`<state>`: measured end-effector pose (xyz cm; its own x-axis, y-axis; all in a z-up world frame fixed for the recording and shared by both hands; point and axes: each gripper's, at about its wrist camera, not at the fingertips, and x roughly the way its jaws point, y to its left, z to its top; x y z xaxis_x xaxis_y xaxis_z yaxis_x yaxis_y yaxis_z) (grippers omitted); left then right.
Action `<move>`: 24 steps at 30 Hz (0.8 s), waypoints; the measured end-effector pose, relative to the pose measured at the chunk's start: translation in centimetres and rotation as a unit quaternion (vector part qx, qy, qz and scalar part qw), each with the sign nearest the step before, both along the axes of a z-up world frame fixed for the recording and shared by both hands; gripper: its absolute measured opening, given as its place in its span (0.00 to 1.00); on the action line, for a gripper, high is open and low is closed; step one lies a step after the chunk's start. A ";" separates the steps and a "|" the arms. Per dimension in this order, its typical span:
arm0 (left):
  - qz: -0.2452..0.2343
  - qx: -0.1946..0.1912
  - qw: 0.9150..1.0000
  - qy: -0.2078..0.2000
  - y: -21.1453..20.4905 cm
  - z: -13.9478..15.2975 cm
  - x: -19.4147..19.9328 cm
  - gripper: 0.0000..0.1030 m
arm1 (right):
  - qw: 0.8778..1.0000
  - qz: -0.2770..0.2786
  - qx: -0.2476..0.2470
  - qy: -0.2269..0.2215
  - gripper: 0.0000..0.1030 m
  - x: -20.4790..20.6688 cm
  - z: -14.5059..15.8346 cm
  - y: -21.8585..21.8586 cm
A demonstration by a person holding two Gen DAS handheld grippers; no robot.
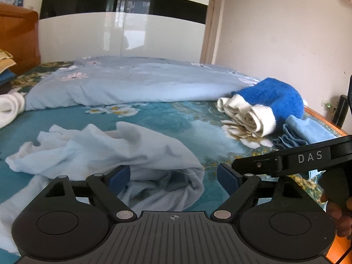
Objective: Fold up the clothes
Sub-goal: 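Move the right gripper to the shirt edge and close on it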
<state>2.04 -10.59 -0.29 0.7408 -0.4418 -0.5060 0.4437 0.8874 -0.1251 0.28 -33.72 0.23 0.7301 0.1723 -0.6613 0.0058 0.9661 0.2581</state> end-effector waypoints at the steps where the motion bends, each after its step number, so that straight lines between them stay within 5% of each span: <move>1: 0.002 -0.002 1.000 0.001 0.3 0.0 0.0 0.83 | 1.000 -0.001 0.001 0.000 0.97 0.0 0.1 0.0; 9: 0.035 -0.019 0.999 0.000 3.5 0.6 0.4 0.85 | 1.000 0.003 -0.009 0.000 0.97 0.1 0.4 0.6; 11: 0.049 -0.026 0.998 -0.007 4.7 0.9 0.4 1.00 | 1.000 0.002 -0.010 0.002 0.97 0.2 0.3 0.7; 24: 0.169 -0.066 0.983 0.015 14.1 0.3 1.4 1.00 | 0.999 0.041 -0.022 0.008 0.97 1.2 0.2 3.9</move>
<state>3.45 3.48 0.02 0.8421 -0.2364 -0.4847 0.1207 0.9586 -0.2579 1.52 -29.80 0.41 0.7042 0.2018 -0.6807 -0.0696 0.9738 0.2167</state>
